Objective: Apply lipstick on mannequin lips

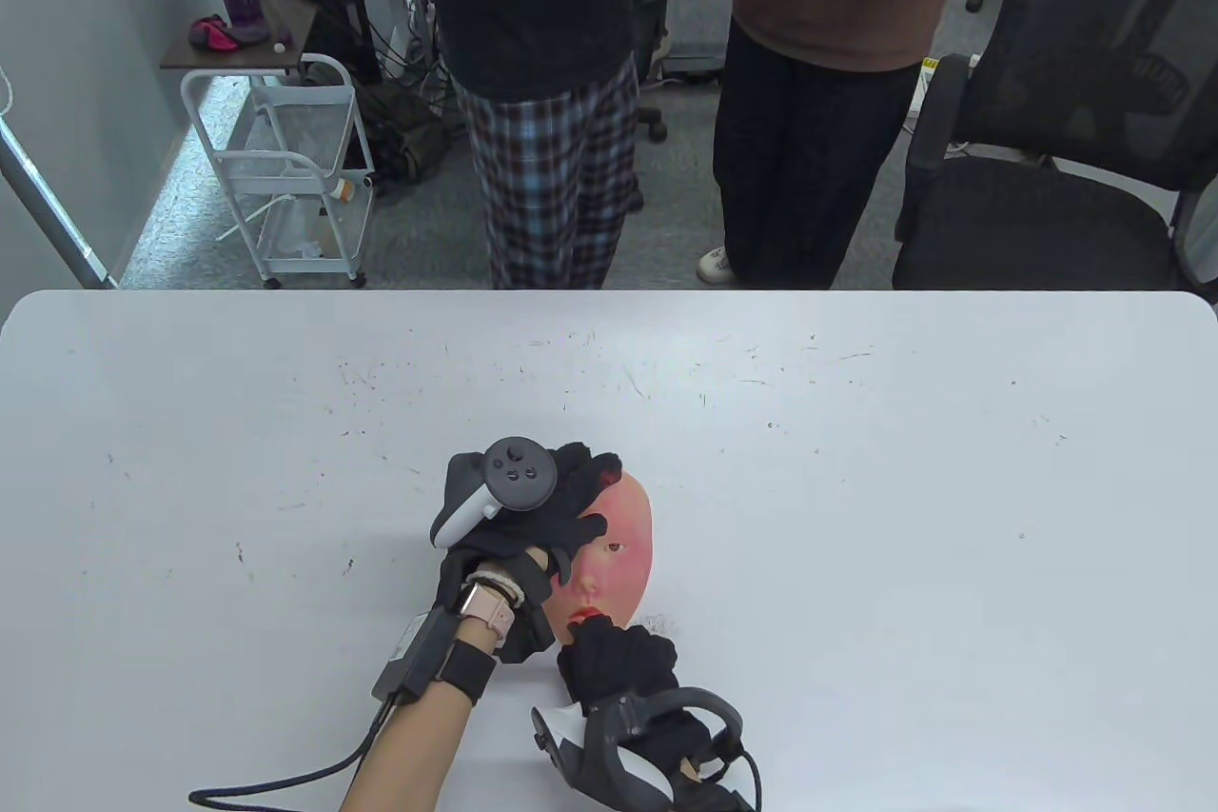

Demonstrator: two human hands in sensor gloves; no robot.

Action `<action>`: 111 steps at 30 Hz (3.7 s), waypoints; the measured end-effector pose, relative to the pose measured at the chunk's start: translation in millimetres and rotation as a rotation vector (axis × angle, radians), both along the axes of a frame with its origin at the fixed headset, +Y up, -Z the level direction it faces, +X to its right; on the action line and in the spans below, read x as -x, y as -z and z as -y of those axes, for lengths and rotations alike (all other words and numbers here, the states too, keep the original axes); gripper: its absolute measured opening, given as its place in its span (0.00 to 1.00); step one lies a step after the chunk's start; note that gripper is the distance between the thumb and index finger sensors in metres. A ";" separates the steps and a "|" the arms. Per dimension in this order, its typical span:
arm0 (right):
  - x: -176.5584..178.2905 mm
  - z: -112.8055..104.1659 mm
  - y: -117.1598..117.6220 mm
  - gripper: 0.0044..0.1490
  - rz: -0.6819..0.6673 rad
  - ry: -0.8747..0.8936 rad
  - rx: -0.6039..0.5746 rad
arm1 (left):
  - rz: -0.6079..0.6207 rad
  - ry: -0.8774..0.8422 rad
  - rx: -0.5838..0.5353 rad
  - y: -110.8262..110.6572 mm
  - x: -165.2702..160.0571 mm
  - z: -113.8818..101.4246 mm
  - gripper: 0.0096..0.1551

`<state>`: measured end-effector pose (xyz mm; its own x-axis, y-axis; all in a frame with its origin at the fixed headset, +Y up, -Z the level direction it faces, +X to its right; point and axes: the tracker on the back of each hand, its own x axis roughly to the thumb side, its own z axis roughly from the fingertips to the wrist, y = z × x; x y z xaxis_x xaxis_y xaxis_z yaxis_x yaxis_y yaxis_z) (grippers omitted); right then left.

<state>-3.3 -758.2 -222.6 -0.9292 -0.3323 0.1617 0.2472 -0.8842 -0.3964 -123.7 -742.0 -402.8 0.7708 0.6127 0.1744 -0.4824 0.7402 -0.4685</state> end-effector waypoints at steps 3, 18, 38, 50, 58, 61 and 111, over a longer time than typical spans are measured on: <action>-10.1 0.0 1.1 0.32 0.034 0.005 0.014 | 0.000 0.000 0.001 0.1 0.1 0.0 0.42; 0.9 -2.1 3.0 0.32 -0.006 -0.016 -0.015 | 0.000 0.003 0.001 0.1 0.0 0.2 0.42; -18.6 -3.8 8.1 0.33 0.048 0.152 0.074 | -0.001 0.002 0.004 -0.3 -0.1 0.5 0.42; -46.1 -0.1 20.2 0.32 0.131 0.409 0.267 | -0.001 0.000 0.008 -0.4 -0.1 0.6 0.42; -47.2 -2.7 21.6 0.32 0.079 0.475 0.293 | -0.001 0.001 0.008 -0.3 0.0 0.9 0.42; -49.4 0.5 23.0 0.32 0.123 0.436 0.284 | -0.001 0.000 0.009 -0.1 0.1 1.0 0.42; -41.8 -2.9 18.5 0.33 0.046 0.383 0.216 | 0.002 -0.003 0.017 -0.1 0.6 1.1 0.42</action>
